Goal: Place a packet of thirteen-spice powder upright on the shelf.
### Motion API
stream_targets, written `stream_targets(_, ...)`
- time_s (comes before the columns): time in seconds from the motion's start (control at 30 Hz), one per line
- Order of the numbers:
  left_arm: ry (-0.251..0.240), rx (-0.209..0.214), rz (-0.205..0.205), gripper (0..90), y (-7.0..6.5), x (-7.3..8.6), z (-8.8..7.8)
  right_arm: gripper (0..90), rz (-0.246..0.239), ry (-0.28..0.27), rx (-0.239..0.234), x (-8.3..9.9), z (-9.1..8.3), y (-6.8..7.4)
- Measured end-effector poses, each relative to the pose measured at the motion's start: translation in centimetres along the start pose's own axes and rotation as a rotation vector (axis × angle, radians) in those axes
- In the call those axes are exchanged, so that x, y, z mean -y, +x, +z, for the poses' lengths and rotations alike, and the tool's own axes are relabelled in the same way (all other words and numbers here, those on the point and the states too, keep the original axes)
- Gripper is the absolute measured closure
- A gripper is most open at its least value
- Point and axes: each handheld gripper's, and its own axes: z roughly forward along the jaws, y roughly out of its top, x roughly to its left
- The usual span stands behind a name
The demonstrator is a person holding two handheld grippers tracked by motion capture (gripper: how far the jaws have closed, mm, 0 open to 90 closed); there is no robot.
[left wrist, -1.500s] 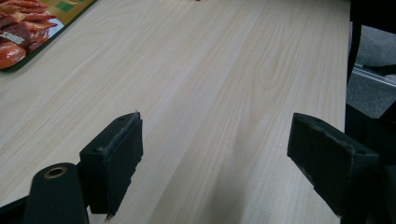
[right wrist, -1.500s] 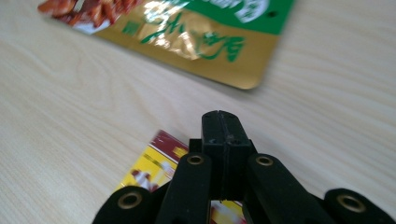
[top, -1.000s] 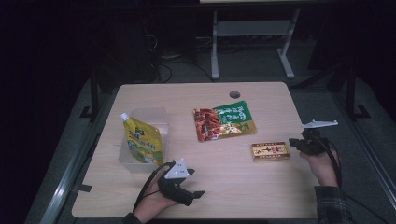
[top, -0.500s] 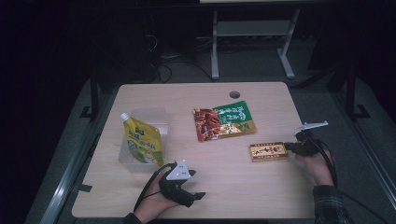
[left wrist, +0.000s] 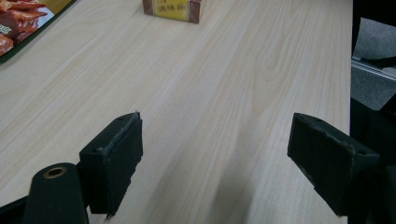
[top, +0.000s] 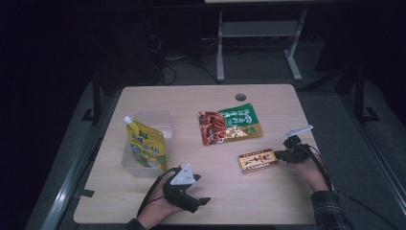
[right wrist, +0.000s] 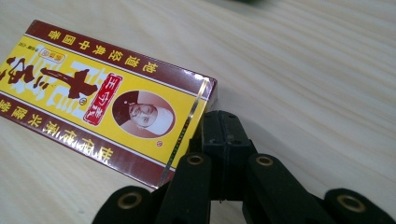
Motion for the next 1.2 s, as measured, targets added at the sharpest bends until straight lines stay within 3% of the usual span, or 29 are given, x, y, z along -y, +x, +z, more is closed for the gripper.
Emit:
stream_targets(0.57,-0.001,-0.006,-0.001,17.5,0.1,0.0,0.0,90.0,-0.172,0.032,-0.130,-2.3,1.9,6.2)
stream_targets(0.97,0.002,-0.035,-0.010,17.3,0.5,0.0,0.2,90.0,-0.271,0.059,-0.182,-2.9,3.0,9.4)
stream_targets(1.2,0.018,-0.050,0.005,17.0,0.9,0.1,0.7,90.0,-0.330,0.073,-0.201,-3.1,3.6,11.1)
